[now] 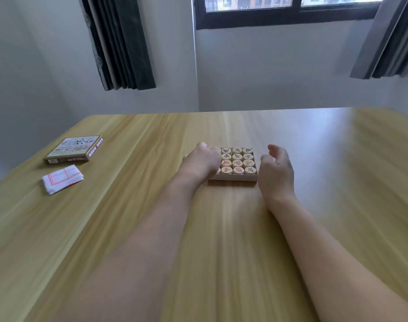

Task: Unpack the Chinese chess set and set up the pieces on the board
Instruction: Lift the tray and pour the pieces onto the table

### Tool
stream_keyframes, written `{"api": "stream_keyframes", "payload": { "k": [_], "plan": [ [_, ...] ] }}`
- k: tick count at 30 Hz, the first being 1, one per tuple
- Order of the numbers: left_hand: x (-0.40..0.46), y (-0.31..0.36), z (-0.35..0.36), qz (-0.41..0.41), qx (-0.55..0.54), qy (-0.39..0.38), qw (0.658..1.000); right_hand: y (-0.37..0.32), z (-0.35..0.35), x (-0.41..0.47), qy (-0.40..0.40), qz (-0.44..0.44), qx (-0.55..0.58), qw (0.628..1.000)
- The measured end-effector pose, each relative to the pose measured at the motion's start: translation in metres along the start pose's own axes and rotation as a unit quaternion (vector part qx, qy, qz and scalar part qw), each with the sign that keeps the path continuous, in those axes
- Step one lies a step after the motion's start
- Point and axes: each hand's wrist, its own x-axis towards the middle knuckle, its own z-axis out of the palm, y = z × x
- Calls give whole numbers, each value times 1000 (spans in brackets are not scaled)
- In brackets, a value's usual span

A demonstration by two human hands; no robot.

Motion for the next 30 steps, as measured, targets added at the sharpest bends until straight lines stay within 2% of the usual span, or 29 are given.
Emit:
{"api": "stream_keyframes", "payload": {
  "k": [2, 4, 6, 9, 12, 17, 21, 24, 30],
  "plan": [
    [8, 3, 6, 11, -21, -20, 1000, 0, 5, 3, -17, 2, -5, 1000],
    [10, 3, 3, 31, -95, -41, 994, -2, 11, -2, -31, 3, -13, 999],
    [12, 5, -9, 31, -172, -16, 984, -4, 17, -6, -48, 6, -8, 999],
    [11, 2, -32, -17, -321, 25, 946, -6, 26, -8, -80, 20, 24, 996],
    [12, -3, -46, -27, -380, 37, 924, -8, 31, -7, -100, 27, 33, 994],
    [9, -1, -36, -15, -387, 23, 922, -13, 33, -5, -115, 40, 49, 991],
    [8, 3, -34, 12, -363, 13, 931, -12, 37, 9, -111, 67, 125, 984],
    [8, 9, -33, 31, -347, 11, 937, -12, 39, 18, -142, 86, 181, 969],
    [2, 20, -24, 71, -358, -7, 931, -12, 32, 17, -159, 81, 226, 958]
  ]
}}
